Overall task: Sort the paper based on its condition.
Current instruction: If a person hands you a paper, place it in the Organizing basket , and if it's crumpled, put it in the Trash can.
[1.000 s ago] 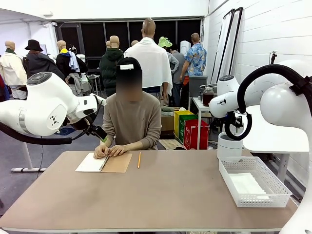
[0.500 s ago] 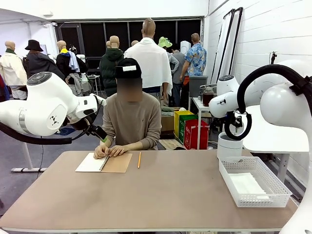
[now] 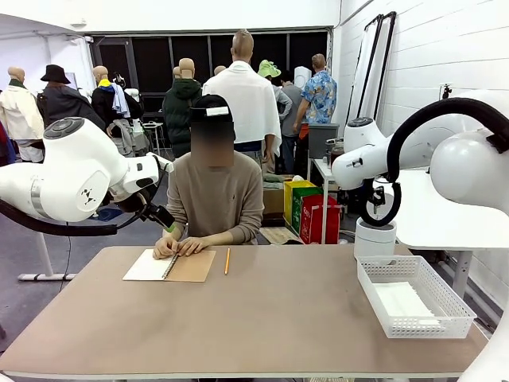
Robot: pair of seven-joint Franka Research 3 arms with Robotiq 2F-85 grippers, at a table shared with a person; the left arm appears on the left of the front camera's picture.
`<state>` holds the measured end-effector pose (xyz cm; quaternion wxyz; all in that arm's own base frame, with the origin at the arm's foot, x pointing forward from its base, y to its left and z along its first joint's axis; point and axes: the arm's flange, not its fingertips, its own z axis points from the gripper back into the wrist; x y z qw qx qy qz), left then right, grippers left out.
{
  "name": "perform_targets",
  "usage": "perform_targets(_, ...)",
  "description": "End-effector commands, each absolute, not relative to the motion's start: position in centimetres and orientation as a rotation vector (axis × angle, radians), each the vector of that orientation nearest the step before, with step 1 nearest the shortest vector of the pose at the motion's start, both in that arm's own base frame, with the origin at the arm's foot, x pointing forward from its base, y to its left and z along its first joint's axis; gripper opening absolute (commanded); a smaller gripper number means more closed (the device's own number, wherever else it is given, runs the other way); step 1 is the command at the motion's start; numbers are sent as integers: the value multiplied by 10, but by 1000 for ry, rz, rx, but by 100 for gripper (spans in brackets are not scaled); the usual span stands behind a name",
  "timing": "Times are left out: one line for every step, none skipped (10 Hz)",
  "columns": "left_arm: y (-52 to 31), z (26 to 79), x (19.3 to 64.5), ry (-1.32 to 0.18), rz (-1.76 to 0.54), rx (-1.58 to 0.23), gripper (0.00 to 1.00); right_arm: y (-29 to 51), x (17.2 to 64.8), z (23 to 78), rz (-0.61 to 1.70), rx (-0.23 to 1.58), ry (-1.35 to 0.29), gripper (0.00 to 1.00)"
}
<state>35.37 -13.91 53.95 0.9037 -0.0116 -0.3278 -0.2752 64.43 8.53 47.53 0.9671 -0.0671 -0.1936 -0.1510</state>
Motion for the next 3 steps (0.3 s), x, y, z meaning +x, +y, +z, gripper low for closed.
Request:
perform_targets(-138, 539, 354, -677, -568, -26, 100, 83, 640, 467, -312, -176, -369, 100)
perform_targets(-138, 539, 354, -677, -568, -26, 100, 85, 644, 475, -305, -136, -391, 100)
perform_targets(-138, 539, 354, -677, -568, -26, 100, 85, 644, 475, -305, -136, -391, 100)
